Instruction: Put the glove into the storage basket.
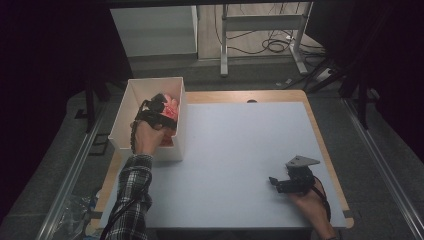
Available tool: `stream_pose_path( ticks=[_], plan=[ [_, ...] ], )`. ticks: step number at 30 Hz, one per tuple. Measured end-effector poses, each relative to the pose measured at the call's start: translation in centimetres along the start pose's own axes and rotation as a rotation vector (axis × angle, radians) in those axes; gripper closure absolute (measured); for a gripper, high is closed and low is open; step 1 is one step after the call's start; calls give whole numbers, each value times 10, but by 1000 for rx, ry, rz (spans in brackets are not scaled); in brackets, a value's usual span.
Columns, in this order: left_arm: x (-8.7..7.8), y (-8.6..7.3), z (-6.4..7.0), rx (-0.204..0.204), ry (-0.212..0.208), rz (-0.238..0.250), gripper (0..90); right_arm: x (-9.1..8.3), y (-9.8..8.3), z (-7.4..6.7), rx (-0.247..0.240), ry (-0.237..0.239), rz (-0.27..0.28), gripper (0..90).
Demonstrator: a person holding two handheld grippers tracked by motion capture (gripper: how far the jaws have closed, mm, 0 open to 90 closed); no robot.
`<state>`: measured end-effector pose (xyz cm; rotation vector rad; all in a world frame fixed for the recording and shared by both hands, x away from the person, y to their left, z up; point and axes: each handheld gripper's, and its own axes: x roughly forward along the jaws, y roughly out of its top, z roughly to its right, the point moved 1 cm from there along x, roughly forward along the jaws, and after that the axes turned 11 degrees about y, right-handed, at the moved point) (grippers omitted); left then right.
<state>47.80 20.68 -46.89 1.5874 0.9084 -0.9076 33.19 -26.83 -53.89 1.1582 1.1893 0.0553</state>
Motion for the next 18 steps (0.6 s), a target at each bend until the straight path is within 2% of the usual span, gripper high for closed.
stream_pose_path(
  ticks=[4, 6, 11, 18],
  plan=[
    [-4, -4, -5, -9, -25, 43, 40, 0, 0, 0, 0, 0, 0, 136],
    [-5, -6, -7, -1, -27, 61, 39, 0, 0, 0, 1, 0, 0, 136],
    [-12, -11, -12, -20, -60, 109, 36, 0, 0, 0, 0, 0, 0, 136],
    [-26, -16, -17, -23, -70, 174, 32, 0, 0, 0, 0, 0, 0, 136]
  ],
)
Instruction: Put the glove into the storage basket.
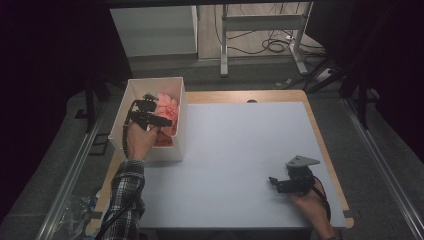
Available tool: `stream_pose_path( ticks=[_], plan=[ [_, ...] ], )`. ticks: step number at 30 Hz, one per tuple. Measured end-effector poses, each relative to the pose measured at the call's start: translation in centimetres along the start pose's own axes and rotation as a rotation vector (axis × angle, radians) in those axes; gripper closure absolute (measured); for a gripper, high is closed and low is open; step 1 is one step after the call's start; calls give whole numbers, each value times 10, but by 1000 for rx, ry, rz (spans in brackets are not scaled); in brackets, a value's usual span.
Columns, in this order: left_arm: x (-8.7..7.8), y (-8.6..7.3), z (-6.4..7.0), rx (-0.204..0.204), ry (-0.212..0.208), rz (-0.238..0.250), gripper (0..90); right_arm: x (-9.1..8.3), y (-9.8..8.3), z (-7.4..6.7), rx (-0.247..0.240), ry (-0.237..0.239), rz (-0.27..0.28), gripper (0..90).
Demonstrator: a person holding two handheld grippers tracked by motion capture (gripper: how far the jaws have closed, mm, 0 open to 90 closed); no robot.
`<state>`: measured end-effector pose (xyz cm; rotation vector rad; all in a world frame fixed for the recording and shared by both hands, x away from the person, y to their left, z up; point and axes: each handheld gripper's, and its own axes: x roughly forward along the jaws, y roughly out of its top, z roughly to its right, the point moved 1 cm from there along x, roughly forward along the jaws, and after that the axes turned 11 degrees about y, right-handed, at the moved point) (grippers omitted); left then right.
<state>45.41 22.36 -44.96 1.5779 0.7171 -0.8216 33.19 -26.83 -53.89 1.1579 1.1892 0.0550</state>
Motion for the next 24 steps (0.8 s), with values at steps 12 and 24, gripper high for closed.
stream_pose_path(
  ticks=[12, 24],
  plan=[
    [-28, 0, 0, 31, -51, 103, 25, 0, 0, 0, -1, -1, 0, 136],
    [-55, -2, 15, 120, -92, 184, 24, 0, 0, 0, -1, -1, 0, 136]
  ],
)
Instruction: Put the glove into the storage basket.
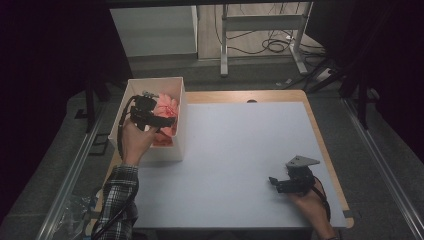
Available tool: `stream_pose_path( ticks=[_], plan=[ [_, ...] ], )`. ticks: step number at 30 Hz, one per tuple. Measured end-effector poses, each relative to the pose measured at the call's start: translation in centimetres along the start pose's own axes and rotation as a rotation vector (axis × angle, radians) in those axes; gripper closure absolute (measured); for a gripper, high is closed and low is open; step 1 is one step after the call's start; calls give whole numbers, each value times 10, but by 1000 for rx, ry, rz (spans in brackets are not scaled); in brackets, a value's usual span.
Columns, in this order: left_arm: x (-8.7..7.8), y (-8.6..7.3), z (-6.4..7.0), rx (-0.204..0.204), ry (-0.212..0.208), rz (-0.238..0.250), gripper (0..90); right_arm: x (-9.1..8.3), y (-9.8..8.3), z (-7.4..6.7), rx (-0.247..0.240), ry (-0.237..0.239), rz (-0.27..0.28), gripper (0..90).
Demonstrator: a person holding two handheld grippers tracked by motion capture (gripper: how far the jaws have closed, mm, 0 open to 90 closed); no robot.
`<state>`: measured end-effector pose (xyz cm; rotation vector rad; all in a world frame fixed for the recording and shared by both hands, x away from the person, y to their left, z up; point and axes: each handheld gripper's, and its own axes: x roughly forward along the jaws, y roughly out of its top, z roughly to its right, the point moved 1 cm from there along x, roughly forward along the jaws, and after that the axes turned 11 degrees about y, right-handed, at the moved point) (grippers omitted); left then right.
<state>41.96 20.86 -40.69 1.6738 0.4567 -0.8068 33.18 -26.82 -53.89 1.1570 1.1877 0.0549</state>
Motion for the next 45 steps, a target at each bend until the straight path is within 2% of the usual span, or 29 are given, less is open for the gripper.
stream_pose_path(
  ticks=[8, 15, 24, 29, 36, 45],
  plan=[
    [-11, 2, 14, 13, -60, 34, 17, 0, 0, 0, 0, 0, 0, 136],
    [-16, 2, 26, 38, -80, 49, 16, 0, 0, 0, 0, -1, 0, 136],
    [-16, -1, 38, 42, -116, 43, 15, 0, 0, 0, -1, -1, 0, 136],
    [-15, -3, 46, 62, -130, 43, 11, 0, 0, 0, -1, -1, 0, 136],
    [-16, -5, 59, 116, -140, 61, 10, 0, 0, 0, -1, -1, 0, 136],
    [-19, -7, 75, 140, -175, 82, 10, 0, 0, 0, -1, -1, 0, 136]
  ],
)
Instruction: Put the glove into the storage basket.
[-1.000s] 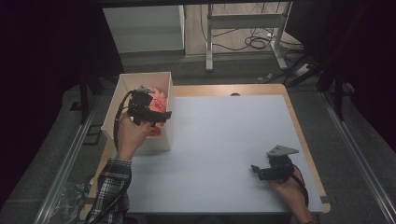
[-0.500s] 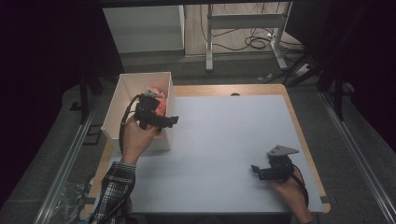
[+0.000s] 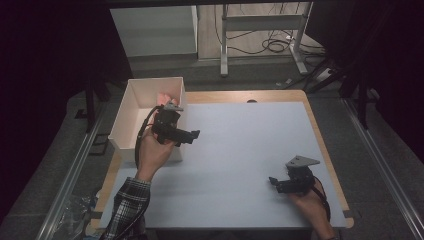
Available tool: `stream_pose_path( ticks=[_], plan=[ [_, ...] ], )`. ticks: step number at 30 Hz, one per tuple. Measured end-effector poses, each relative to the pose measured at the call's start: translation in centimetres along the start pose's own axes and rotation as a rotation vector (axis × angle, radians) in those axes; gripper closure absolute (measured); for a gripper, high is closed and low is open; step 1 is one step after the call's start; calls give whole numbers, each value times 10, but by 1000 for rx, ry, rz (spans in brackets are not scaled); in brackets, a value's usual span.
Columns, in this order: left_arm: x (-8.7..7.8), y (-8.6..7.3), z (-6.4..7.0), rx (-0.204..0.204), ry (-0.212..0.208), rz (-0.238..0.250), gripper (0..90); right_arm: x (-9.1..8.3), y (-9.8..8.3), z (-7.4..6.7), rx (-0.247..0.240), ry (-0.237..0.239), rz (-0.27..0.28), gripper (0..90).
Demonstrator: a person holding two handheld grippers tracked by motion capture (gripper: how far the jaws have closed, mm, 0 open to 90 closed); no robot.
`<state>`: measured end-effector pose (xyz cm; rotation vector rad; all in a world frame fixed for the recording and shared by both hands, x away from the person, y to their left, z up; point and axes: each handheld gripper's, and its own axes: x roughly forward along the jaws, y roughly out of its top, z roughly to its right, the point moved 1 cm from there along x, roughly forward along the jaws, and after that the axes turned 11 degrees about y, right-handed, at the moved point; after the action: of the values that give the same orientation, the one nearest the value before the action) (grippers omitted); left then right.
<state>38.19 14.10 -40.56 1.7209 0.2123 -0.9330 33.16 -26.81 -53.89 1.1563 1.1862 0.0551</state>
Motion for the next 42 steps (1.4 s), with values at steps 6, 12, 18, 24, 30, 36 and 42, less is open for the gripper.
stream_pose_path(
  ticks=[6, 12, 18, 24, 30, 36, 42],
  plan=[
    [3, 0, 12, 22, -23, 3, 12, 0, 0, 0, 1, 0, 0, 136],
    [7, 0, 24, 41, -46, 7, 12, 0, 0, 0, -1, 0, -2, 136],
    [9, 0, 36, 56, -76, 15, 13, 0, 0, 0, -1, 0, -1, 136],
    [15, -2, 49, 72, -105, 17, 13, 0, 0, 0, -1, 0, -1, 136],
    [22, -8, 62, 83, -136, 16, 13, 0, 0, 0, 1, 0, -2, 136],
    [29, -17, 70, 86, -162, 12, 13, 0, 0, 0, 2, 0, -2, 136],
    [34, -30, 74, 86, -174, 13, 14, 0, 0, 0, 2, 0, -2, 136]
  ],
)
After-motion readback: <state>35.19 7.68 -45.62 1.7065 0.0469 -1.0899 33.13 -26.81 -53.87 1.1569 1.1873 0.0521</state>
